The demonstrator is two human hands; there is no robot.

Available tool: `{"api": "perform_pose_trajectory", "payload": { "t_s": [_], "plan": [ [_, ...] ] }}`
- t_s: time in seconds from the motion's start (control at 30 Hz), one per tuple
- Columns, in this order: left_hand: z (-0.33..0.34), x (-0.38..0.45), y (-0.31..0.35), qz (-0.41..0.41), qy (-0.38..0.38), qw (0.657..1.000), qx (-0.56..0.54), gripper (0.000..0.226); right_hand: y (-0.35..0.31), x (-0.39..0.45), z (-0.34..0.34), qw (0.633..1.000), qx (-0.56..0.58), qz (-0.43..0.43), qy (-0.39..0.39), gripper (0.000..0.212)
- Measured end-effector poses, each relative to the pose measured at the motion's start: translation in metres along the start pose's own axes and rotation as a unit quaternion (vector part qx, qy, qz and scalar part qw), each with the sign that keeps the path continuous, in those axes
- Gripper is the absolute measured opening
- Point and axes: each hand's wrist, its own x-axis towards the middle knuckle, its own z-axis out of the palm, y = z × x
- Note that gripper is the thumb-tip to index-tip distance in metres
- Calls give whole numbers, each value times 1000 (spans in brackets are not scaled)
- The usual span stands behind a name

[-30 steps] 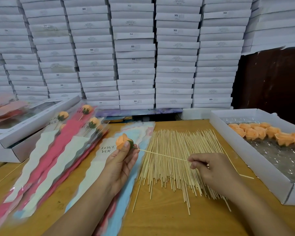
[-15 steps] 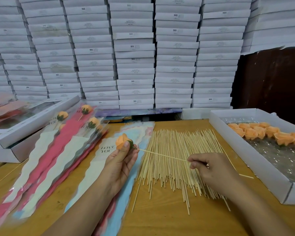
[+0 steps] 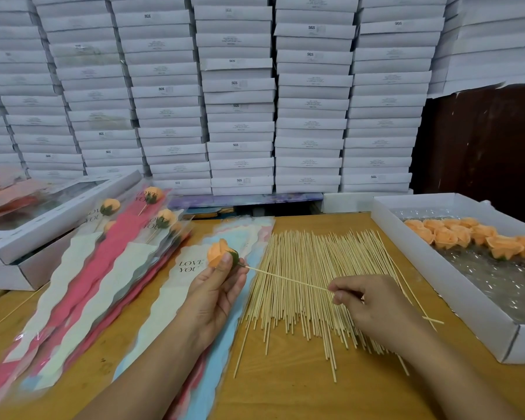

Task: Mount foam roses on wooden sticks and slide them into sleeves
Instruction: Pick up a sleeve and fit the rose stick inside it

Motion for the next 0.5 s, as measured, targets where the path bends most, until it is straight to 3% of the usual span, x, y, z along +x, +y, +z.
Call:
{"api": "perform_pose_trajectory", "payload": {
  "t_s": [0.2, 0.5],
  "plan": [
    [-1, 0, 1, -6, 3, 1000, -22, 31, -10, -3, 4, 1000, 13, -27, 3, 23],
    [-2, -1, 0, -5, -18, 1000, -14, 19, -18, -8, 5, 994, -64, -87, -24, 21]
  ]
}}
